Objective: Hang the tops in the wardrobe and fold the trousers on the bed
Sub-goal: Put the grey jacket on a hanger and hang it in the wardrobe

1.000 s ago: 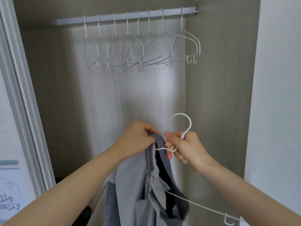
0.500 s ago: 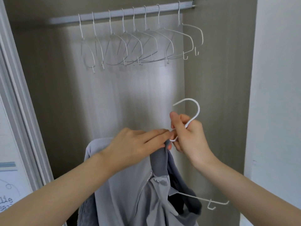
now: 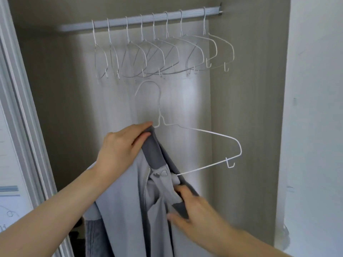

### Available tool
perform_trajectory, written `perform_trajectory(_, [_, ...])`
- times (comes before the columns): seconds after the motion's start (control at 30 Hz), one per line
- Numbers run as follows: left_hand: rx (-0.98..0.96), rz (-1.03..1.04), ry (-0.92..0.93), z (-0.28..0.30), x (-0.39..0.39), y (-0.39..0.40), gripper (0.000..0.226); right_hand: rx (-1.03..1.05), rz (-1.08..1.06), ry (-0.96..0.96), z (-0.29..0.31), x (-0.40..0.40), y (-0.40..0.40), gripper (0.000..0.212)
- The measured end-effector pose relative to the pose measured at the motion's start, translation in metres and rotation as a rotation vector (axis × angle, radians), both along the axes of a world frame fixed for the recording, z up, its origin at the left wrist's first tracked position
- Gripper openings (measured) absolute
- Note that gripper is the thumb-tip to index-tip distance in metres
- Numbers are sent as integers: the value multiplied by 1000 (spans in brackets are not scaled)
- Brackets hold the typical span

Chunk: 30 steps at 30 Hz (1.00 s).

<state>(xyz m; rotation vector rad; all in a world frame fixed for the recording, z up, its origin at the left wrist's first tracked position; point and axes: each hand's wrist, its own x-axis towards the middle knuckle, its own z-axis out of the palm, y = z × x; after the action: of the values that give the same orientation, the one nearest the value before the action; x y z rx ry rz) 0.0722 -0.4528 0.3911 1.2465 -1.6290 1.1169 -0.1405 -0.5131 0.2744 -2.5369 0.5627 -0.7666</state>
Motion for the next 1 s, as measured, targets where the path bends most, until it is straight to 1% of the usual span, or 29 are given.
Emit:
perform_trajectory(0.03, [-8,6,-2,2,0,2,28,20,2,75,-2,1,-3,51])
perform_trajectory(0.07, [-17,20,-13,3,2,5,27,-39,-1,137,-2,1,-5,51])
perform_trajectory(0.1, [-29,40,-33,3,5,10,27,-182,-20,183,-1,-1,-9,42])
perform_trajectory(0.17, [-55,80,-72,3,15,20,26,-512,-86,123,0,-6,-26,21])
perform_trajectory(0.2, [-66,90,-79,1,22,26,26,-579,-113,84,2,-12,-36,17])
perform_trajectory(0.27, [-70,92,-68,-5,34,39,26,-616,-150,11,5,-23,-60,11])
perform_trajectory(0.3, [-62,94,-62,-9,38,46,26,-644,-186,15,8,-29,-69,15])
perform_trajectory(0.37, [-45,96,-52,-16,41,56,26,-673,-210,10,19,-39,-80,26])
perform_trajectory(0.4, [-39,92,-51,-19,42,61,26,-683,-202,-16,25,-42,-83,28])
perform_trajectory(0.53, [-18,89,-85,-17,42,76,27,-772,-137,-71,48,-44,-89,29])
perform_trajectory(0.57, [-20,83,-70,-17,41,80,27,-778,-103,-72,52,-45,-89,28])
perform_trajectory(0.63, [-58,51,43,-18,40,84,27,-765,-14,-52,56,-45,-91,25])
perform_trajectory(0.7, [-109,14,195,-21,38,86,29,-691,51,-31,54,-44,-91,25])
perform_trajectory(0.77, [-125,-17,275,-25,37,87,30,-633,78,-52,50,-44,-90,24])
perform_trajectory(0.9, [-83,-39,236,-34,33,94,28,-549,118,-133,55,-51,-88,23])
perform_trajectory(1.0, [-34,-21,175,-38,32,96,28,-554,138,-144,62,-54,-89,23])
